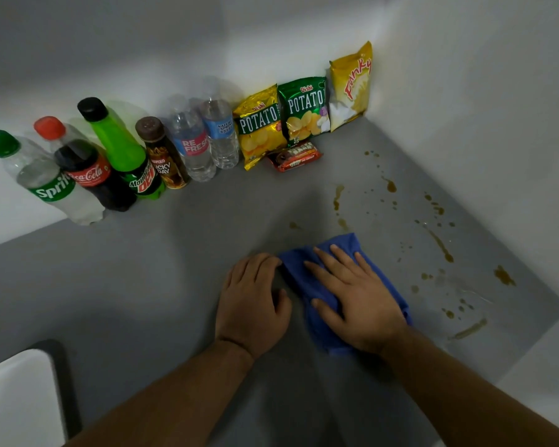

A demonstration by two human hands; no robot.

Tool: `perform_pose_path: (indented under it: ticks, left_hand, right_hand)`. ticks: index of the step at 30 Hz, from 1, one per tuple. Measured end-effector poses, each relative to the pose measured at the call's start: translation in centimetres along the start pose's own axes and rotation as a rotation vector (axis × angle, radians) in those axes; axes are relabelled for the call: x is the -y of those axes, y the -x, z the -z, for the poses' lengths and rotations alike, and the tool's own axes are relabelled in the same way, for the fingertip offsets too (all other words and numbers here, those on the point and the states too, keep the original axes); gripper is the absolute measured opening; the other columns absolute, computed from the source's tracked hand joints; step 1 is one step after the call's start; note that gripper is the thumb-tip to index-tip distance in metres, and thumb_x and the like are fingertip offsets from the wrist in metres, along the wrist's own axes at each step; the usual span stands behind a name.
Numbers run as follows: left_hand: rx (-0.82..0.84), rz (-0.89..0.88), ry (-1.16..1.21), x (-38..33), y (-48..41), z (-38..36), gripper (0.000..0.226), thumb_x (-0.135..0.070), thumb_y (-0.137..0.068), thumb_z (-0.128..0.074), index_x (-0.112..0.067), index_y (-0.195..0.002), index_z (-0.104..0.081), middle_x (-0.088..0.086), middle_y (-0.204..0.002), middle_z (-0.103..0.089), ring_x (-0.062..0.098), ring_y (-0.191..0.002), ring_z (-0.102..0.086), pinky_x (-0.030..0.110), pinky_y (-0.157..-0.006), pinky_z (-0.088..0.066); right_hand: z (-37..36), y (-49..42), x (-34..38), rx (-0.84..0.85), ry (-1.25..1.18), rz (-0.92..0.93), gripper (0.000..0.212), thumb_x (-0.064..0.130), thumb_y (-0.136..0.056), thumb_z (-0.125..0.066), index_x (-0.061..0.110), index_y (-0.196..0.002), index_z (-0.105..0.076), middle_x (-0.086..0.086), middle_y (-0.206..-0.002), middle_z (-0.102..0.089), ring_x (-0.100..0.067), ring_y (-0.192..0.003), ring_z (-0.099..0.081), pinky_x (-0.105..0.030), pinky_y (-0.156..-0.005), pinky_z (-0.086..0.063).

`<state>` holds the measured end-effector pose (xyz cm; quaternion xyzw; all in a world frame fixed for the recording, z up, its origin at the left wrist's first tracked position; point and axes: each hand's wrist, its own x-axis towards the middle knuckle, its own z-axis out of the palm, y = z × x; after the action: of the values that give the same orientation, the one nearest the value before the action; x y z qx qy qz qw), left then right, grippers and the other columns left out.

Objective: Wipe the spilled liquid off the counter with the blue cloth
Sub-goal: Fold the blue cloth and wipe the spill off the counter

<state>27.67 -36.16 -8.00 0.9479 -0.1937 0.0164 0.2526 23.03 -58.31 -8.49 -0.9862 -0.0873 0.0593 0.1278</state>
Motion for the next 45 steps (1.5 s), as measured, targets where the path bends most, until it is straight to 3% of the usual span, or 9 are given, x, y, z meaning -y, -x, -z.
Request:
perform_pose_path:
  ticks: [2,5,11,19,23,29,37,41,45]
  left_hand:
    - [-0.020,-0.007,0.016,0.2,-0.5,0.4,0.046,-0.027,-0.084,-0.062,-0.010,-0.127,-0.064,0.009,-0.129,-0.065,0.032,-0.119,-0.061,0.045,-0.106,-0.049]
    - [-0.057,-0.018,0.017,1.0,-2.2,1.0,0.043,-0.029,-0.085,-0.060,-0.012,-0.124,-0.065,0.008,-0.128,-0.066,0.030,-0.116,-0.062,0.043,-0.102,-0.048]
    - [-0.067,0.051,-0.019,3.2,-6.1,1.4,0.041,-0.013,-0.086,-0.065,-0.007,-0.126,-0.066,0.013,-0.132,-0.065,0.035,-0.125,-0.059,0.048,-0.113,-0.042]
    - [-0.030,0.060,-0.061,3.7,-6.6,0.7,0.038,-0.019,-0.090,-0.060,-0.011,-0.127,-0.065,0.009,-0.137,-0.062,0.031,-0.128,-0.055,0.048,-0.114,-0.043]
    - [-0.029,0.058,-0.081,3.6,-6.6,0.7,0.039,-0.021,-0.090,-0.057,-0.011,-0.127,-0.066,0.008,-0.137,-0.061,0.030,-0.127,-0.055,0.048,-0.112,-0.045]
    - [-0.026,0.061,-0.109,3.5,-6.6,0.7,0.041,-0.022,-0.090,-0.056,-0.010,-0.128,-0.065,0.008,-0.137,-0.061,0.029,-0.129,-0.054,0.049,-0.113,-0.044]
    - [-0.046,0.049,-0.118,3.8,-6.6,0.4,0.041,-0.023,-0.088,-0.052,-0.010,-0.125,-0.066,0.009,-0.136,-0.061,0.032,-0.126,-0.056,0.049,-0.110,-0.046]
    - [-0.038,0.041,-0.134,3.7,-6.7,0.3,0.045,-0.026,-0.088,-0.046,-0.010,-0.126,-0.064,0.009,-0.137,-0.061,0.031,-0.125,-0.055,0.049,-0.110,-0.046]
    - [-0.038,0.044,-0.139,3.7,-6.7,0.3,0.045,-0.025,-0.088,-0.047,-0.010,-0.126,-0.064,0.009,-0.137,-0.060,0.031,-0.125,-0.055,0.049,-0.110,-0.045]
  right_hand:
    - [0.5,0.6,-1.9,-0.015,-0.010,0.020,0.062,0.057,-0.102,-0.040,0.038,-0.161,-0.031,0.014,-0.170,-0.020,-0.014,-0.159,-0.008,-0.048,-0.129,-0.008]
    - [1.0,-0.8,-2.7,-0.044,0.000,-0.103,0.064,0.060,-0.101,-0.032,0.041,-0.161,-0.026,0.014,-0.171,-0.019,-0.015,-0.160,-0.007,-0.051,-0.129,-0.006]
    - [0.1,-6.1,1.4,-0.049,0.044,-0.345,0.068,0.059,-0.100,-0.019,0.033,-0.163,-0.018,0.003,-0.174,-0.006,-0.030,-0.160,0.002,-0.060,-0.126,0.002]
    - [0.7,-2.7,-1.3,0.036,0.051,0.078,0.068,0.066,-0.102,-0.031,0.038,-0.163,-0.020,0.013,-0.173,-0.008,-0.016,-0.160,0.004,-0.047,-0.129,0.001]
    - [1.4,-4.0,-2.6,0.023,0.063,-0.013,0.071,0.071,-0.100,-0.030,0.042,-0.163,-0.016,0.015,-0.172,-0.008,-0.013,-0.160,0.004,-0.051,-0.129,-0.001]
    - [0.1,-8.5,2.1,-0.046,0.047,-0.290,0.074,0.069,-0.100,-0.015,0.033,-0.165,-0.012,0.005,-0.174,-0.002,-0.026,-0.160,0.006,-0.056,-0.127,0.008]
    - [1.3,-5.6,-3.0,0.080,0.079,0.077,0.075,0.075,-0.100,-0.026,0.042,-0.164,-0.008,0.014,-0.173,-0.001,-0.014,-0.159,0.009,-0.050,-0.129,0.003]
    - [1.5,-8.0,-2.8,0.030,0.099,-0.114,0.077,0.080,-0.096,-0.015,0.044,-0.163,-0.006,0.014,-0.173,-0.002,-0.017,-0.160,0.007,-0.056,-0.127,0.002]
    - [0.7,-11.0,0.4,-0.018,0.065,-0.293,0.071,0.072,-0.101,-0.004,0.039,-0.164,-0.005,0.009,-0.174,0.003,-0.024,-0.160,0.008,-0.057,-0.126,0.008]
